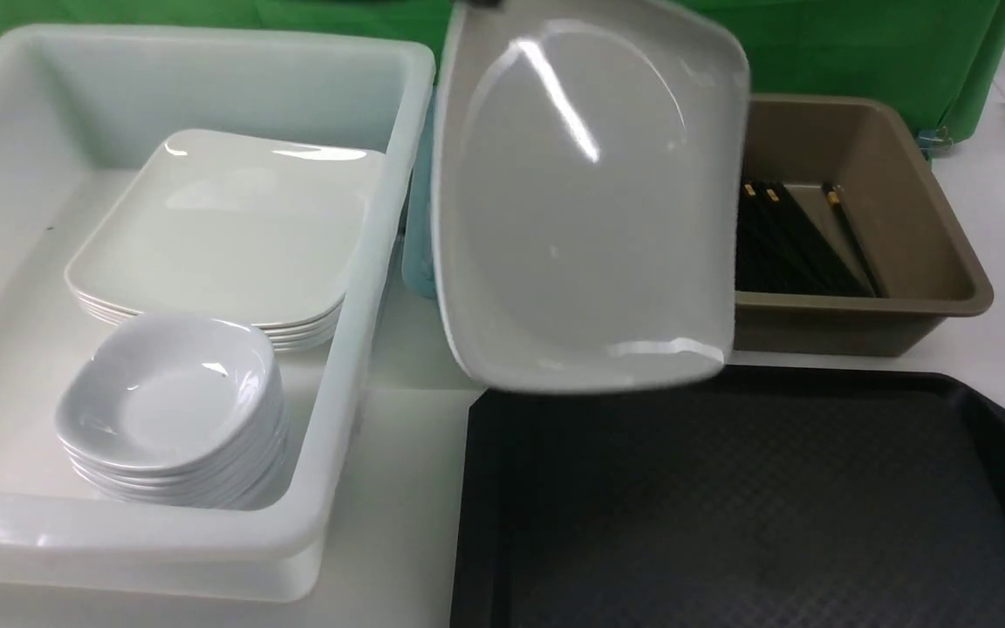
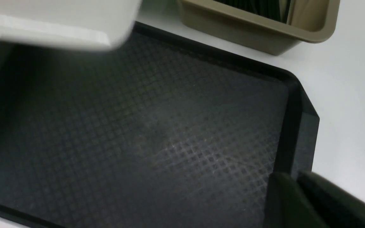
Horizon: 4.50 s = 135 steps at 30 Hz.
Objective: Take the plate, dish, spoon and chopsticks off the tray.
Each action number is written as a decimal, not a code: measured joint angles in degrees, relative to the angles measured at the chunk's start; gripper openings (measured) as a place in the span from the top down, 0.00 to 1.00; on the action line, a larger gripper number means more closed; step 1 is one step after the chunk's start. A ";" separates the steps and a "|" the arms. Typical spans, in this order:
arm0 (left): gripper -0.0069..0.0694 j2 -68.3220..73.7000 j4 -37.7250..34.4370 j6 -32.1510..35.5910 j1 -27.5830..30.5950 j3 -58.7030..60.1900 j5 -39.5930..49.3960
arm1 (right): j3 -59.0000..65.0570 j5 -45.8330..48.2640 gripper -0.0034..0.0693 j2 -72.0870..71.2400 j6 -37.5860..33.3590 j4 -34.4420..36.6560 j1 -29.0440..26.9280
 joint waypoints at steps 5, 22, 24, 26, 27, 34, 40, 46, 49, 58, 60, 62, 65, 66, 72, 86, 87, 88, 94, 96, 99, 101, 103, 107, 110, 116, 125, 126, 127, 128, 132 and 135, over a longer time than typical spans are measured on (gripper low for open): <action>0.88 -3.87 -7.34 0.36 13.54 -0.13 0.84 | 0.00 0.00 0.83 0.00 0.00 0.00 0.00; 0.87 -6.08 -38.64 11.63 53.87 24.86 -10.49 | 0.00 0.00 0.82 0.00 0.00 0.00 0.00; 0.87 -5.95 -43.88 14.97 52.77 32.37 -17.39 | 0.00 0.00 0.82 0.00 0.00 0.00 0.00; 0.87 -5.52 -48.12 17.74 50.80 38.32 -23.84 | 0.00 0.00 0.82 0.00 0.00 0.00 0.00; 0.87 -5.19 -49.36 18.60 49.95 39.75 -26.57 | 0.00 0.00 0.82 0.00 0.00 0.00 0.00; 0.87 -0.81 -52.02 20.73 43.88 43.66 -37.31 | 0.00 0.00 0.81 0.00 0.00 0.00 0.00; 0.87 3.42 -53.20 21.02 41.27 43.91 -38.89 | 0.00 0.00 0.80 0.00 0.00 0.00 0.00; 0.87 5.99 -52.55 20.90 40.93 43.91 -39.29 | 0.00 0.00 0.79 0.00 0.00 0.00 0.00; 0.85 6.55 -49.60 20.51 40.93 43.91 -38.61 | 0.00 0.00 0.79 0.00 0.00 0.00 0.00; 0.45 6.86 -31.23 14.04 40.93 43.91 -36.88 | 0.00 0.00 0.78 0.00 1.29 0.00 0.00; 0.36 6.74 -28.46 13.50 40.93 43.91 -36.18 | 0.00 0.00 0.78 0.00 1.34 0.00 0.00; 0.31 6.44 -27.35 13.45 40.93 43.91 -35.53 | 0.00 0.00 0.78 0.00 1.34 0.00 0.00; 0.28 4.65 -26.29 13.96 40.93 43.91 -34.73 | 0.00 0.00 0.78 0.00 1.34 0.00 0.00; 0.29 3.59 -26.22 15.08 40.88 43.91 -34.51 | -0.31 0.00 0.78 0.00 1.34 0.00 0.00; 0.76 -8.32 -25.98 24.11 37.14 43.91 -28.87 | -7.54 -3.18 0.78 -0.72 1.34 -0.05 0.00; 0.91 -38.21 -26.40 28.62 15.71 50.20 -17.63 | 10.71 -48.17 0.92 -27.34 2.30 -0.01 0.00; 0.91 -42.97 -26.40 28.57 13.38 53.29 -17.62 | 13.79 -50.91 0.92 -30.13 2.50 -0.01 0.00; 0.91 -46.08 -26.40 28.50 12.05 55.79 -17.69 | 16.15 -53.04 0.92 -31.88 2.80 -0.01 0.00; 0.91 -64.84 -26.70 25.59 9.49 71.96 -21.78 | 23.71 -57.82 0.92 -37.05 4.25 -0.01 0.00; 0.91 -71.21 -26.49 25.36 9.49 77.54 -23.82 | 24.22 -57.96 0.92 -37.29 4.38 -0.01 0.00; 0.91 -78.77 -26.44 25.32 9.49 84.24 -26.25 | 24.51 -58.09 0.92 -37.31 4.42 -0.01 0.00; 0.91 -82.28 -26.67 25.32 9.49 87.07 -27.43 | 24.60 -58.09 0.92 -37.31 4.42 -0.01 0.00; 0.90 -85.16 -27.50 25.19 9.49 89.13 -28.56 | 24.60 -58.22 0.92 -37.31 4.42 -0.01 0.00; 0.90 -89.39 -28.58 24.27 9.49 90.84 -29.45 | 24.60 -58.28 0.92 -37.31 4.42 -0.01 0.00; 0.90 -89.54 -28.85 24.27 9.49 90.84 -29.68 | 24.60 -58.28 0.92 -37.35 4.42 -0.01 0.00; 0.90 -89.54 -28.96 24.27 9.49 90.88 -29.68 | 24.60 -58.28 0.92 -37.35 4.42 -0.01 0.00; 0.90 -89.54 -27.43 24.38 9.49 90.88 -30.50 | 24.60 -58.28 0.90 -37.35 4.81 -0.01 0.00; 0.89 -89.54 -26.49 24.10 9.49 91.04 -31.07 | 24.60 -58.28 0.90 -37.35 4.81 -0.01 0.00; 0.89 -89.54 -24.74 23.43 9.49 91.32 -31.80 | 24.60 -58.28 0.89 -37.35 4.81 -0.01 0.00; 0.89 -89.54 -21.63 20.95 9.71 91.96 -32.98 | 24.60 -58.28 0.89 -37.35 4.81 -0.01 0.00; 0.89 -90.37 -12.58 10.54 11.98 94.90 -36.38 | 24.60 -58.28 0.88 -37.35 4.81 -0.01 0.00; 0.89 -93.68 -7.04 5.48 17.20 102.12 -41.58 | 24.60 -58.28 0.87 -37.35 4.81 -0.01 0.00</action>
